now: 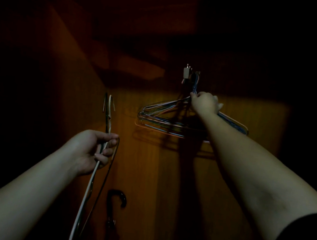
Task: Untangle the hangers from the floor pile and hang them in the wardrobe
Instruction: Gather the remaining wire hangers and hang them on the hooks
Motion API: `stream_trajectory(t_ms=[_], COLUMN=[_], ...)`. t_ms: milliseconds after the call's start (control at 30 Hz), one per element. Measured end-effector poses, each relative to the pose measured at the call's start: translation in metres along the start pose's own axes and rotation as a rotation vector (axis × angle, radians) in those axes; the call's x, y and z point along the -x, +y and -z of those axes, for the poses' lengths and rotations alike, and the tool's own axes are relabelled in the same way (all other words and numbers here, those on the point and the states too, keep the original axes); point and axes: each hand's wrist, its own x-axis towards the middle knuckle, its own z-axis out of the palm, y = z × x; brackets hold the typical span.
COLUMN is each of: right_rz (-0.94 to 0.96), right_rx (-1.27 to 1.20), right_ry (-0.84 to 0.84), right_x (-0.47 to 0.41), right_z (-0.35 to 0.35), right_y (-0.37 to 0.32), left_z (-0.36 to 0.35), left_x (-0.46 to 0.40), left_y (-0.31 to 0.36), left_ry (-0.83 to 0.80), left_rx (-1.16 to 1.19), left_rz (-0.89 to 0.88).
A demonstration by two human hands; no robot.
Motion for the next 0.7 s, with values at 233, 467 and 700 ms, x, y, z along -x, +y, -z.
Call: stream_trajectory(t_ms=[233, 467, 700], right_rz=[-0.016, -0.015, 0.138], right_rx=[0.015, -0.006, -0.325], right_ry=[0.002, 0.023, 0.05], right_x=[-0.003, -0.005, 0.062], right_z=[0.003, 0.003, -0.002], right_y=[0.001, 0.002, -0.022], left_z=[0.001, 0.005, 0.024], left_x=[0.006, 0.014, 0.021], left_y=[0.001, -0.003, -0.012], left_ry=[-0.006, -0.034, -0.08], left_rx=[-0.027, -0.059, -0.034], left_rz=[0.0, 0.002, 0.036])
